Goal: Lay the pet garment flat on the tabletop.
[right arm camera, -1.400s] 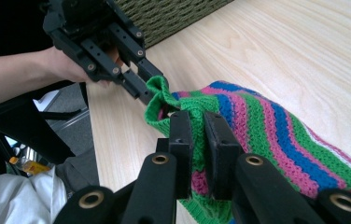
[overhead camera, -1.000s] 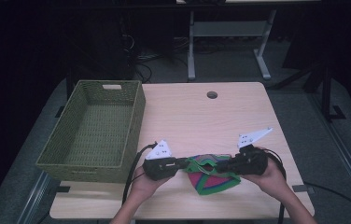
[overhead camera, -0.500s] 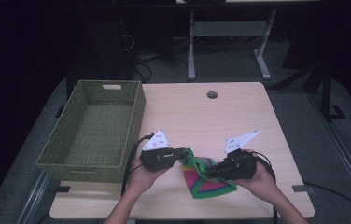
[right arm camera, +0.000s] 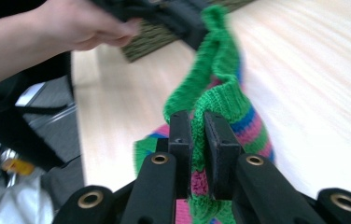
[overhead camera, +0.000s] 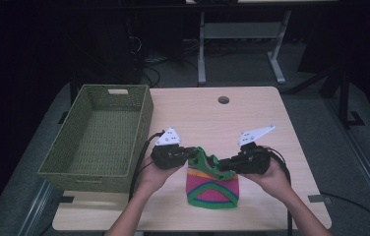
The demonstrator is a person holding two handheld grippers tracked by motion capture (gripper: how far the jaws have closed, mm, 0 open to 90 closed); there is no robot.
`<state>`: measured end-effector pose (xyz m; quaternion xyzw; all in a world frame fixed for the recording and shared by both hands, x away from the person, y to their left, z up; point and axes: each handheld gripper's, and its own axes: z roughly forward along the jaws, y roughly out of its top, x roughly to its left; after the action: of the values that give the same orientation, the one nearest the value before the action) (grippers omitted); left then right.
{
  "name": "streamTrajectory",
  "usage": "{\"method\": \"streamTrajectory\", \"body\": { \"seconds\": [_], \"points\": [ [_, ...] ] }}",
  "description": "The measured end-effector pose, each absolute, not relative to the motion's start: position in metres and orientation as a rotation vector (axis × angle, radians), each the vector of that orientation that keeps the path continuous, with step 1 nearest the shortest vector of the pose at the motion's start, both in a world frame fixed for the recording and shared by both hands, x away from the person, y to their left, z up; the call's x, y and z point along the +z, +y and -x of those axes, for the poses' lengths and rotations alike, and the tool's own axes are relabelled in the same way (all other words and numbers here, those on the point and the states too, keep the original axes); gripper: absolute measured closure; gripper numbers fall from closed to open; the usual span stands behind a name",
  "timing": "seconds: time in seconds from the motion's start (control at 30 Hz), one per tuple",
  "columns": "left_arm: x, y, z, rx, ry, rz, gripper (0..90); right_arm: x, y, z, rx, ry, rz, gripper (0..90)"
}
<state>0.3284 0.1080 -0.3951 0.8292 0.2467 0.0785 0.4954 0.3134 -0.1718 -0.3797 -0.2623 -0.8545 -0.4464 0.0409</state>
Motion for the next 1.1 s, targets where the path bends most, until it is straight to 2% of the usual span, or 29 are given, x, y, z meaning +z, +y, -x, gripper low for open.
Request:
{"method": "streamTrajectory", "body": {
  "seconds": [0.27,1.1],
  "points": [
    [-0.399,0.106,-0.334,0.186,0.634,-2.001,82.7,-0.381,-0.190,-0.332,-1.388,-2.625,0.919,81.3],
    [-0.404,0.109,-0.343,0.151,0.660,-1.961,82.8,-0.381,-0.193,-0.356,-1.361,-2.663,0.981,80.5]
  ]
}}
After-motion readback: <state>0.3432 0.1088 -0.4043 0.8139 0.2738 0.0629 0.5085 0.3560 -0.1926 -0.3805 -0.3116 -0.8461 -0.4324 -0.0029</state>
